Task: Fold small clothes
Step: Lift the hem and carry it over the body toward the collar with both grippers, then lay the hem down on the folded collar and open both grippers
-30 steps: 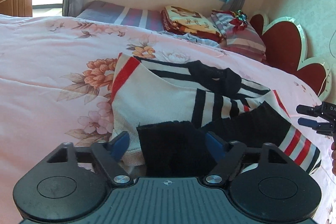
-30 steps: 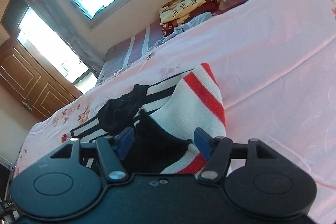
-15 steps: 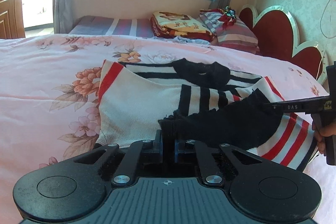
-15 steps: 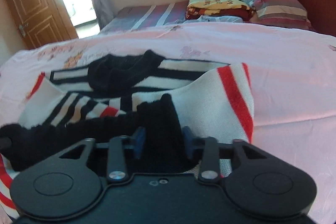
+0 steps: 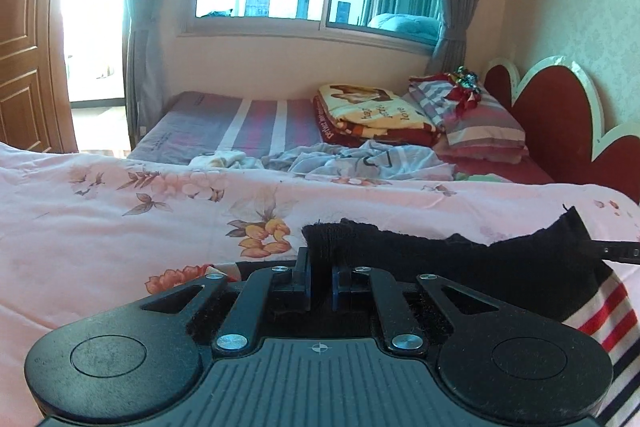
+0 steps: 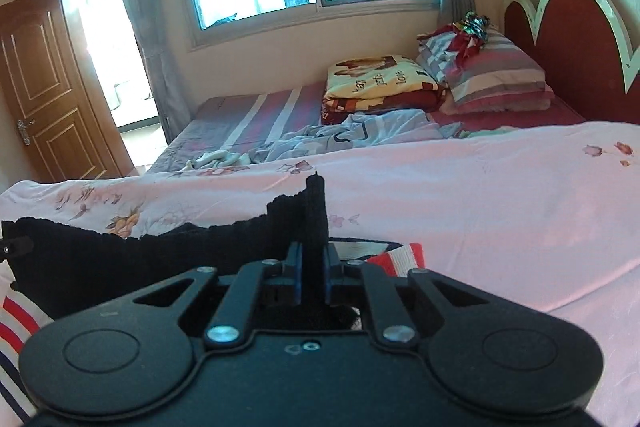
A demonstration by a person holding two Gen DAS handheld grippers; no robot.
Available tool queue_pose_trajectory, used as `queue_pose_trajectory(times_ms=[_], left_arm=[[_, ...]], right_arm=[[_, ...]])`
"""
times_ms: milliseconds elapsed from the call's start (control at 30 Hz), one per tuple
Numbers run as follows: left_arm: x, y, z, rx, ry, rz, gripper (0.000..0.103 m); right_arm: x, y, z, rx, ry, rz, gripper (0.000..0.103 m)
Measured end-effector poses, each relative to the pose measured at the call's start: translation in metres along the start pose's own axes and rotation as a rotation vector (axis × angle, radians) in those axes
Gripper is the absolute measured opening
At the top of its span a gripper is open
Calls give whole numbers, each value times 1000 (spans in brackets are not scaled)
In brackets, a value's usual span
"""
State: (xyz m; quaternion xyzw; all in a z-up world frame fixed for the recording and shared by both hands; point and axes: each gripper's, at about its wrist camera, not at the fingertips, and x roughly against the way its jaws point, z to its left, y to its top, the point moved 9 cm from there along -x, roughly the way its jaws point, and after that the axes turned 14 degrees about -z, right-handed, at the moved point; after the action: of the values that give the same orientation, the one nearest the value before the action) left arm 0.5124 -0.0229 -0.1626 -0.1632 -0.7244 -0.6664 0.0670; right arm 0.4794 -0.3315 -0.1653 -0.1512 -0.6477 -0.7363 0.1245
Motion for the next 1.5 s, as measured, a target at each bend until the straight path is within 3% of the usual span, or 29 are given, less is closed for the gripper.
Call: queue_pose_trajectory(times_ms=[267,433,500,567,600,633,700,733,800,833,900,933,967,1000,1033,1200,1333,1433,1500], left_arm=[[-68,-43,5,-19,103,93,8],[-82,-62,24,11,175,130,9],[-75,-52,24,54,164,105,9],[-66,-45,20,96,113,112,9],[-63,-46,18,103,75,145,9],[-59,-47,16,96,54,168,15],[-51,-48,16,59,40,186,60],[-46,-48,17,46,47,173,89],[-36,-48,18,15,44,138,93],[-36,-52,18,1,31,155,89],[-39,-62,18,-11,8,193,55],[-40,-67,18,-17,6,208,33],[-38,-66,18,-21,17,190,29],[-37,-65,17,-21,20,178,23],[-36,-64,16,-24,21,172,4],[-30,-49,4,-129,44,87,5],[-44,-30,18,-75,100,46,5],[-58,-41,23,-70,144,68,5],[-63,-64,21,-109,142,136,5]], right_arm=[[-52,-39,-10,62,-91,71,8],[-60,-49,-18,35,-127,81,8],[-54,-44,-15,13,-117,67,12],[-50,-43,-11,-18,-61,88,35],[-50,-45,-10,-18,-45,108,38],[-50,-44,-10,-6,-42,114,37],[-49,-43,-10,6,-36,121,36],[-49,-43,-9,7,-34,122,36],[-49,-44,-8,23,-32,125,36],[-49,-45,-6,39,-33,129,36],[-50,-47,-3,77,-43,128,34],[-50,-47,-1,97,-49,125,27],[-50,-47,0,108,-54,121,16],[-49,-46,1,112,-52,115,12],[-47,-45,2,111,-47,109,7],[-36,-33,0,90,-57,38,5],[-37,-18,-8,72,-89,-8,5],[-54,-37,-20,81,-135,75,5],[-56,-49,-21,98,-136,93,6]])
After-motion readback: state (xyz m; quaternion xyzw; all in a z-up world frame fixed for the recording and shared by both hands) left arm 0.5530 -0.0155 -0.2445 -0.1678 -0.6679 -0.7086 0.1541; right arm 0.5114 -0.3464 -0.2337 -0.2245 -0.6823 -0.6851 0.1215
